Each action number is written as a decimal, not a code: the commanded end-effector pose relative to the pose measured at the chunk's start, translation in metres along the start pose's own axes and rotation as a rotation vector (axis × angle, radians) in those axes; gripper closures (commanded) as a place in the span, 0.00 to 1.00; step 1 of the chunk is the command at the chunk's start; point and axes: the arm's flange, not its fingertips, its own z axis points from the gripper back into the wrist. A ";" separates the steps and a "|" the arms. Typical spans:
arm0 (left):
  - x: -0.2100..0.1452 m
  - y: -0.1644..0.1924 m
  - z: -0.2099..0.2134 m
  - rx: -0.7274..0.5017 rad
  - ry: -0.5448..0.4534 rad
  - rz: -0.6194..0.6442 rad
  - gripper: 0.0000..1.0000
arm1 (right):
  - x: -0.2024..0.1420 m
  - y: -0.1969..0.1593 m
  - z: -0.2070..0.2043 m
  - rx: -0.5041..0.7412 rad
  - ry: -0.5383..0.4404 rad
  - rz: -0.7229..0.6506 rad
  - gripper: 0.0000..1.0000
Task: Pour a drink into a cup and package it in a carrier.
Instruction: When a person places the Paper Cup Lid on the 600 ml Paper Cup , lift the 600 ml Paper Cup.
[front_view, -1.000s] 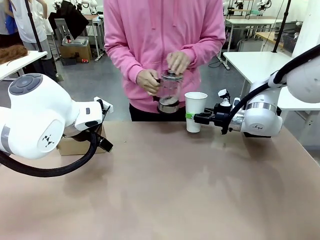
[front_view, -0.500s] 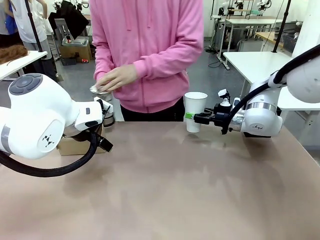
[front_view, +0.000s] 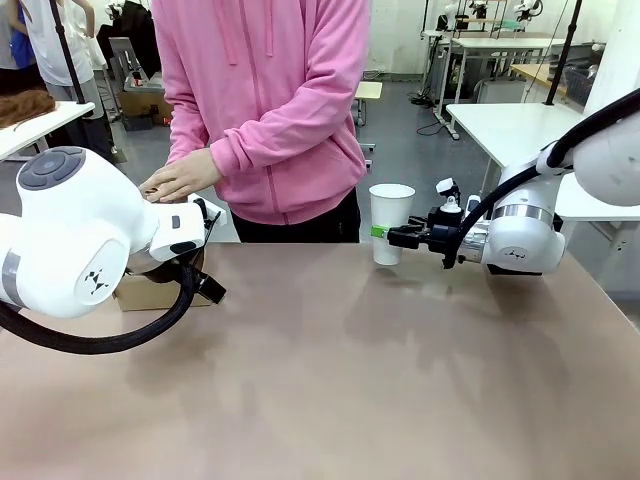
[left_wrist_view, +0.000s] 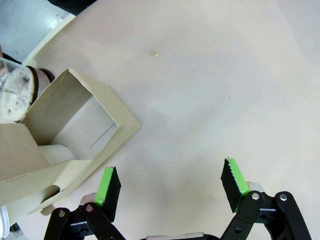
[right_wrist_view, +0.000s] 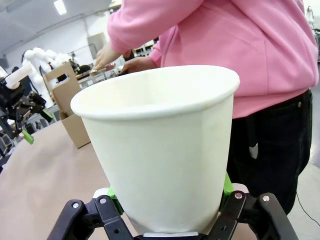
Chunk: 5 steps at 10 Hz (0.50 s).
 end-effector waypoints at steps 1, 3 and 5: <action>0.000 0.000 0.000 -0.002 -0.001 0.001 0.00 | 0.004 0.001 -0.002 -0.002 -0.008 0.003 0.19; 0.000 0.000 0.000 -0.002 -0.001 0.001 0.00 | 0.004 0.001 -0.002 -0.002 -0.008 0.003 0.19; 0.000 0.000 0.000 -0.002 -0.001 0.001 0.00 | 0.004 0.001 -0.002 -0.002 -0.008 0.003 0.19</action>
